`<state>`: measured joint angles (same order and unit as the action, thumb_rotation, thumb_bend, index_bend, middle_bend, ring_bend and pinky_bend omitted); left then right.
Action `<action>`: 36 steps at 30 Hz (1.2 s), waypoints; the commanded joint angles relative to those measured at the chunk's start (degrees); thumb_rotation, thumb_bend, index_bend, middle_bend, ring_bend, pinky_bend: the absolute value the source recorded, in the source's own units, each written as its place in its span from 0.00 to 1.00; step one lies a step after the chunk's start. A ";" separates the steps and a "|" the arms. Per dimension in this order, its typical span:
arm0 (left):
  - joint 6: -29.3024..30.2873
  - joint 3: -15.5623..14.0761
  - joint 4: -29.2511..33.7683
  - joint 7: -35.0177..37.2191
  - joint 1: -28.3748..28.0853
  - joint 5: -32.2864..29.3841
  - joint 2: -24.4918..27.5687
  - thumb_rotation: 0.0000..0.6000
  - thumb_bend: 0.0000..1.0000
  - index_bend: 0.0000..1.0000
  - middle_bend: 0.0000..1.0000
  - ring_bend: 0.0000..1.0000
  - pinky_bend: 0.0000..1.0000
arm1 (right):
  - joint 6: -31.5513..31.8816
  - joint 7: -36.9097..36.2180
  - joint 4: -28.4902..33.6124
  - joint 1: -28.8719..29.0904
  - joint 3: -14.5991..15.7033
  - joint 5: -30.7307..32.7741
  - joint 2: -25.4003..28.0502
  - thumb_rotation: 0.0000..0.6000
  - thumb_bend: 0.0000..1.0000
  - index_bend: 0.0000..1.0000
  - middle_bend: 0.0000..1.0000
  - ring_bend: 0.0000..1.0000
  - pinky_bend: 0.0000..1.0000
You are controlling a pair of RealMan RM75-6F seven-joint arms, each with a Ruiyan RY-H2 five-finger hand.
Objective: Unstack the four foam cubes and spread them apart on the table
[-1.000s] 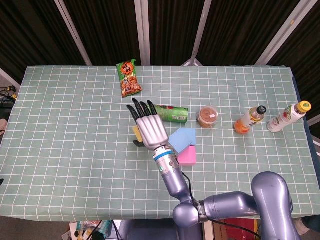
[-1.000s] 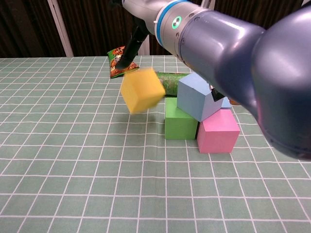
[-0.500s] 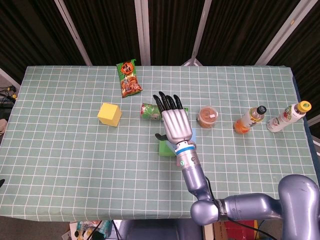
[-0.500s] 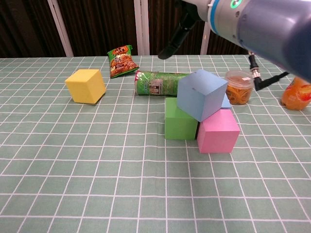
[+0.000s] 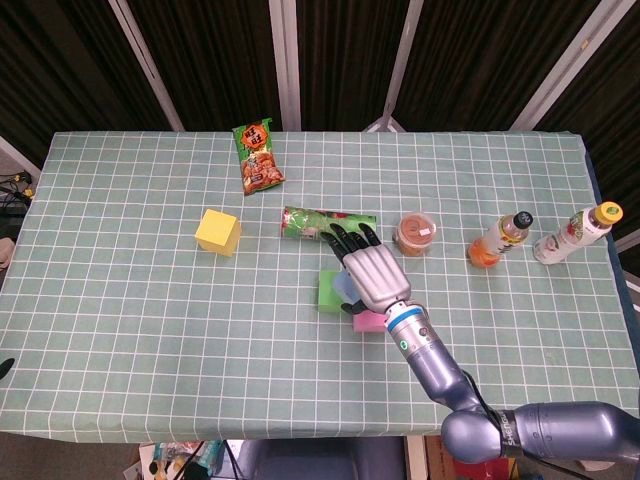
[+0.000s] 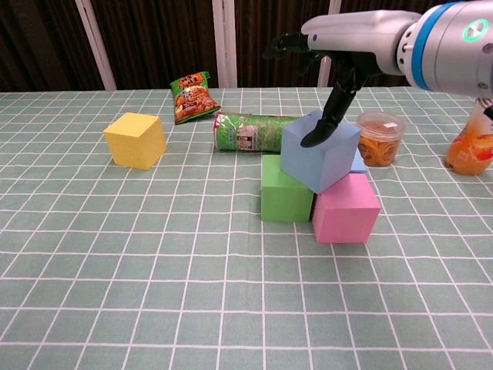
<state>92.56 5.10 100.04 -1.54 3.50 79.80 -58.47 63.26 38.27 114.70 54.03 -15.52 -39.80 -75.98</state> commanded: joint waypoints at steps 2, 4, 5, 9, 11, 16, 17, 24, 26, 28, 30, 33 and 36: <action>-0.04 0.13 0.01 -0.01 -0.01 -0.29 0.00 1.00 0.14 0.22 0.00 0.00 0.00 | -4.74 -3.34 -1.08 -0.65 2.10 -4.86 3.40 1.00 0.08 0.04 0.02 0.16 0.00; -0.23 0.15 0.05 -0.11 -0.09 -0.42 0.01 1.00 0.14 0.22 0.00 0.00 0.00 | -5.86 -3.59 -1.31 -0.70 2.88 -6.37 4.65 1.00 0.08 0.04 0.02 0.16 0.00; -0.25 0.14 0.05 -0.20 -0.11 -0.39 0.00 1.00 0.14 0.22 0.00 0.00 0.00 | -6.27 -3.54 -1.44 -0.65 3.22 -6.76 5.17 1.00 0.08 0.04 0.02 0.16 0.00; -0.14 0.00 0.10 -0.53 -0.11 -0.07 -0.10 1.00 0.14 0.22 0.00 0.00 0.00 | -7.50 -2.77 -2.19 -0.20 4.51 -7.25 6.40 1.00 0.08 0.04 0.02 0.16 0.00; -0.01 -0.04 0.11 -0.64 -0.05 0.00 -0.16 1.00 0.14 0.22 0.00 0.00 0.00 | -7.98 -2.42 -2.76 0.04 5.15 -7.62 6.64 1.00 0.08 0.04 0.02 0.16 0.00; 0.26 0.02 0.14 -0.88 0.07 -0.13 -0.23 1.00 0.14 0.22 0.00 0.00 0.00 | -8.36 -1.90 -4.72 0.46 6.37 -9.41 6.10 1.00 0.08 0.05 0.04 0.17 0.00; 0.25 0.03 0.13 -0.96 0.06 -0.15 -0.27 1.00 0.14 0.22 0.00 0.00 0.00 | -8.28 -1.79 -5.33 0.54 6.57 -10.09 5.77 1.00 0.08 0.06 0.06 0.18 0.00; 0.49 0.03 0.15 -1.41 0.12 -0.10 -0.45 1.00 0.14 0.22 0.00 0.00 0.00 | -7.81 -3.99 -8.77 0.41 6.88 -15.17 3.13 1.00 0.08 0.10 0.10 0.21 0.00; 0.43 0.06 0.14 -1.42 0.11 -0.21 -0.43 1.00 0.14 0.22 0.00 0.00 0.00 | -7.72 -4.19 -9.22 0.44 6.92 -15.99 2.73 1.00 0.08 0.12 0.12 0.21 0.00; 0.41 0.08 0.12 -1.46 0.09 -0.22 -0.45 1.00 0.14 0.22 0.00 0.00 0.00 | -7.86 -4.08 -9.63 0.68 6.94 -16.51 2.31 1.00 0.08 0.14 0.14 0.21 0.00; 0.49 0.06 0.13 -1.45 0.11 -0.10 -0.44 1.00 0.14 0.22 0.00 0.00 0.00 | -7.97 -3.64 -10.13 0.99 7.00 -16.83 1.84 1.00 0.08 0.16 0.15 0.22 0.00; 0.65 0.05 0.12 -1.41 0.20 -0.07 -0.42 1.00 0.14 0.22 0.00 0.00 0.00 | -8.31 -3.00 -11.36 1.54 7.18 -17.01 0.51 1.00 0.08 0.20 0.15 0.22 0.00; 0.63 0.06 0.10 -1.38 0.24 -0.16 -0.40 1.00 0.14 0.22 0.00 0.00 0.00 | -8.70 -2.27 -12.68 2.12 7.29 -16.68 -0.78 1.00 0.08 0.25 0.16 0.22 0.00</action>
<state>93.19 5.16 100.15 -2.92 3.74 79.64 -58.86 54.79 35.63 102.52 55.83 -8.32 -56.62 -76.26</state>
